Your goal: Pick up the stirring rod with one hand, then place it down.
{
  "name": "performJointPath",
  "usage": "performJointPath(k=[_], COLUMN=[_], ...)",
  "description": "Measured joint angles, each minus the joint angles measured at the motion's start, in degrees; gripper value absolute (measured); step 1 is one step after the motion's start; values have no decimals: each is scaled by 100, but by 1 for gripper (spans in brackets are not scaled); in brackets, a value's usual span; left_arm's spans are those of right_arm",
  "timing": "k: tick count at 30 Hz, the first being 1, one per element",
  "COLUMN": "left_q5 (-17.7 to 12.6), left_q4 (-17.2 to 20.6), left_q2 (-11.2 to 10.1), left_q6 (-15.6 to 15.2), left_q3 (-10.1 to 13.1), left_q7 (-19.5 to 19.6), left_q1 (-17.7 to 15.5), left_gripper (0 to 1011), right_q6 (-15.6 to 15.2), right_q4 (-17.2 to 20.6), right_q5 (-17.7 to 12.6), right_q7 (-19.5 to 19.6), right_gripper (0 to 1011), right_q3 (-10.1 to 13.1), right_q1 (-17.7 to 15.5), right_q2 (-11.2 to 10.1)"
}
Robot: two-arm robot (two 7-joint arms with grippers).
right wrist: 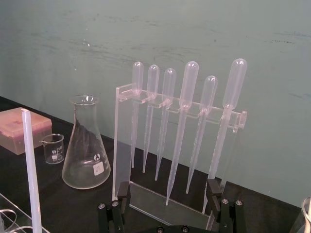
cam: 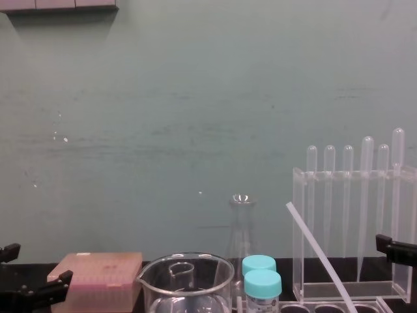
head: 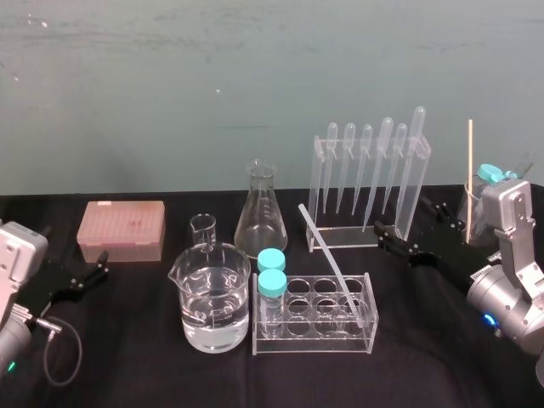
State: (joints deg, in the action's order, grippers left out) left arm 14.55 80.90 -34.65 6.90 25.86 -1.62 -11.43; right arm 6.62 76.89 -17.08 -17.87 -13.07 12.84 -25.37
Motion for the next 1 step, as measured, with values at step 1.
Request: performJointPath(k=[1], left_q5=[0], left_q4=[0], left_q2=[0], left_q6=[0], left_q3=[0], left_q7=[0], left_q1=[0], left_gripper=[1000], right_q6=[3], right_q4=[0], right_q5=[-1], right_q7=[-1], right_gripper=[1000], right_q3=[0], right_q1=[1], right_q2=[0])
